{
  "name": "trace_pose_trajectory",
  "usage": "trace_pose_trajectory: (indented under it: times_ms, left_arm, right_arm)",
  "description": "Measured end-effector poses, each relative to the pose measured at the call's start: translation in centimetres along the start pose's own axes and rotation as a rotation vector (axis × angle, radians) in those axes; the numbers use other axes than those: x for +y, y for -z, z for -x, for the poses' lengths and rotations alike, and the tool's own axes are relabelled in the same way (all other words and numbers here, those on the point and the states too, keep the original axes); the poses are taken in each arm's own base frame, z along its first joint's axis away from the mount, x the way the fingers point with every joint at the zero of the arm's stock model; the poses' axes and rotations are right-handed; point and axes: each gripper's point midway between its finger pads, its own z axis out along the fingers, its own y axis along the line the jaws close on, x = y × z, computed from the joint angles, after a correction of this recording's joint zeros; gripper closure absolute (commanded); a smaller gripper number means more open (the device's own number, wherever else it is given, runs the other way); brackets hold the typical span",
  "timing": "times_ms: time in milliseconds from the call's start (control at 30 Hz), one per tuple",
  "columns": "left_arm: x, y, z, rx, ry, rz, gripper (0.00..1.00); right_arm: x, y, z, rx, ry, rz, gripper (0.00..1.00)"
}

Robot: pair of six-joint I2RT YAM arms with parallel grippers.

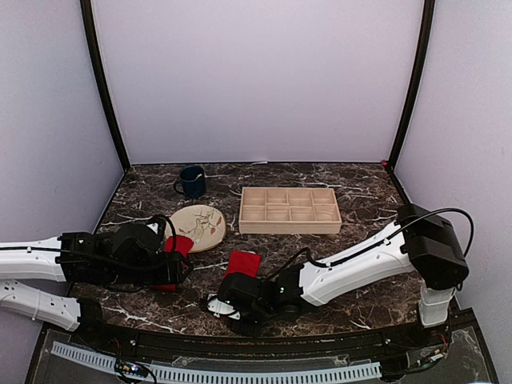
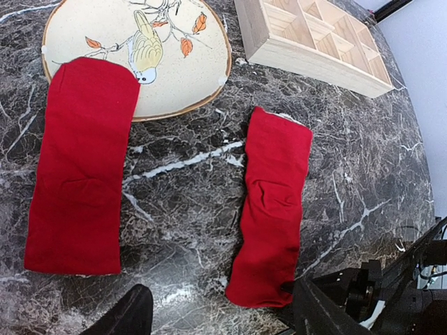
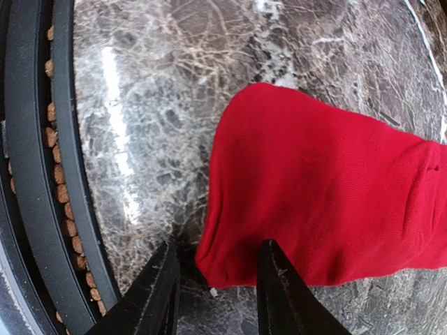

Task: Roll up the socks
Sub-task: Pick up the sock from the center of the board.

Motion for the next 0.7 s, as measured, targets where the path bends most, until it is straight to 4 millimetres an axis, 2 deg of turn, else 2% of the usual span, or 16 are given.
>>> trace_pose_trajectory:
  times_ms: [133,267,367,467,700]
  left_arm:
    - [0.28,-0.06,-0.14,0.0,0.006,0.005,0.3]
    - [0.27,-0.06,-0.13,0.0,0.01,0.004,0.31]
    - [0.27,-0.06,-0.13,0.0,0.011,0.004,0.31]
    - [0.27,-0.06,-0.13,0.0,0.011,0.004,0.32]
    - [0.26,-0.06,-0.15,0.0,0.01,0.004,0.32]
  right_arm:
    - [0.17,0.04,-0.04,0.012,0.012,0.011,0.72]
    - [0.49,-0.14,0.14,0.017,0.021,0.027,0.88]
    - [0.77,-0.29,0.3,0.021,0.029,0.042,0.95]
    - [1.04,-0.28,0.29,0.021,0.027,0.059,1.0]
    - [0.66,-0.31,0.35,0.015,-0.034,0.126,1.0]
